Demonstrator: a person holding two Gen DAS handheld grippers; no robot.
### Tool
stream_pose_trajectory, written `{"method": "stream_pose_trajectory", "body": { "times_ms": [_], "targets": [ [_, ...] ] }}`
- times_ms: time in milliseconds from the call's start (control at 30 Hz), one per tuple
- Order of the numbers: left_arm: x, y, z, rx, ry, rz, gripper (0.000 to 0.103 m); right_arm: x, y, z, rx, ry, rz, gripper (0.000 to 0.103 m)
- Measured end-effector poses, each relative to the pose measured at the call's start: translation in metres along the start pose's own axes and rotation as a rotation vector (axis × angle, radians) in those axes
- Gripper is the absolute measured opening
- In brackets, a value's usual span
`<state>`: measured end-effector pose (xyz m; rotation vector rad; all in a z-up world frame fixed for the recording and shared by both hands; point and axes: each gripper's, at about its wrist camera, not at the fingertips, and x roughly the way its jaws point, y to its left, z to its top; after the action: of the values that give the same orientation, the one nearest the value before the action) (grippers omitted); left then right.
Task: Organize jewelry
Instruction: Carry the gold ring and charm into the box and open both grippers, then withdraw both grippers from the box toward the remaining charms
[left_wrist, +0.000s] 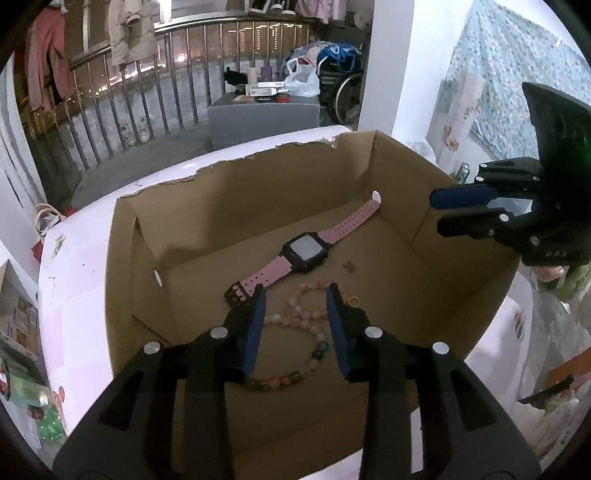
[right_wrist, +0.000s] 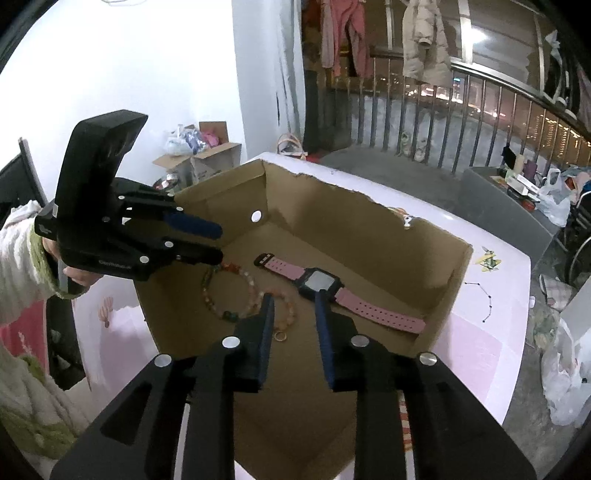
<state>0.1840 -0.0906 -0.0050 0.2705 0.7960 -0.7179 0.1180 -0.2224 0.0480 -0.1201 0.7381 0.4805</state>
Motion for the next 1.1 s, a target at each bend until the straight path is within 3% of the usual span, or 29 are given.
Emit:
{"method": "stream_pose_trajectory", "body": {
  "times_ms": [367,467,700,900,1100],
  "targets": [
    [-0.044,-0.012,-0.015,0.008,-0.097,0.014,0.045,-0.035,0.016,-0.011,-0.004,-0.042,-0.023,0.032],
    [-0.062,-0.020,-0.027,0.012,-0.122,0.004,0.050,-0.053,0.023,-0.019,-0.002,-0.067,-0.020,0.036],
    [-0.088,-0.050,-0.065,0.059,-0.143,-0.049,0.051,-0.087,0.044,-0.056,0.018,-0.083,0.013,0.036],
    [-0.086,-0.076,-0.086,0.088,-0.146,-0.129,0.052,-0.085,0.055,-0.085,0.049,-0.044,0.049,0.036],
    [-0.053,-0.097,-0.097,0.121,-0.104,-0.159,0.052,-0.056,0.059,-0.108,0.068,0.025,0.085,0.036]
  ]
}}
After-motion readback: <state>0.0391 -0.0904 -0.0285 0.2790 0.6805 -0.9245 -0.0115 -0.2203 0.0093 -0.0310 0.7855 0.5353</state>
